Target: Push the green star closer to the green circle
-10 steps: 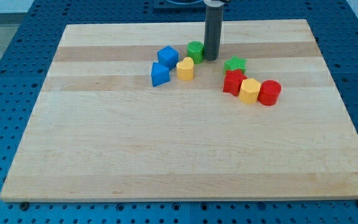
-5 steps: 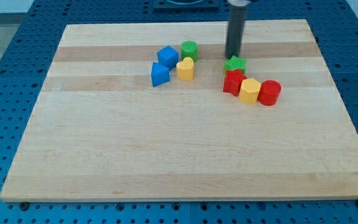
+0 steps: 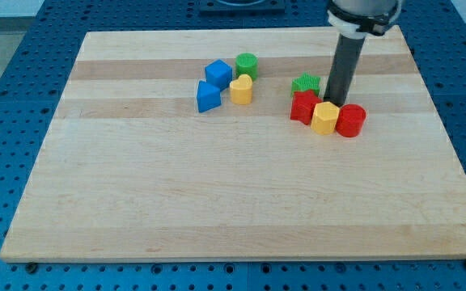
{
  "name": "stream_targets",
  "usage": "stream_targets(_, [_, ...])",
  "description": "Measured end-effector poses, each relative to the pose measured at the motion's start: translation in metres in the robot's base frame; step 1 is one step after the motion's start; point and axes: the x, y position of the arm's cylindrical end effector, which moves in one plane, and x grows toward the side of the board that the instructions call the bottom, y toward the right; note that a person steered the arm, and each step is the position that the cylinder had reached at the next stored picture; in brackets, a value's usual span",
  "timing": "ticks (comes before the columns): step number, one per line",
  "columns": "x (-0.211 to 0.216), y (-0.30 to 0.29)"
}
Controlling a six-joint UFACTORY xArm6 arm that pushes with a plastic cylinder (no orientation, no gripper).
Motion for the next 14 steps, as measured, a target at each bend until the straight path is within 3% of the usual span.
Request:
stream_targets(2, [0.0,-0.029])
stream_targets(6, [-0.026,-0.037])
stream_targets(14, [-0.036,-0.049])
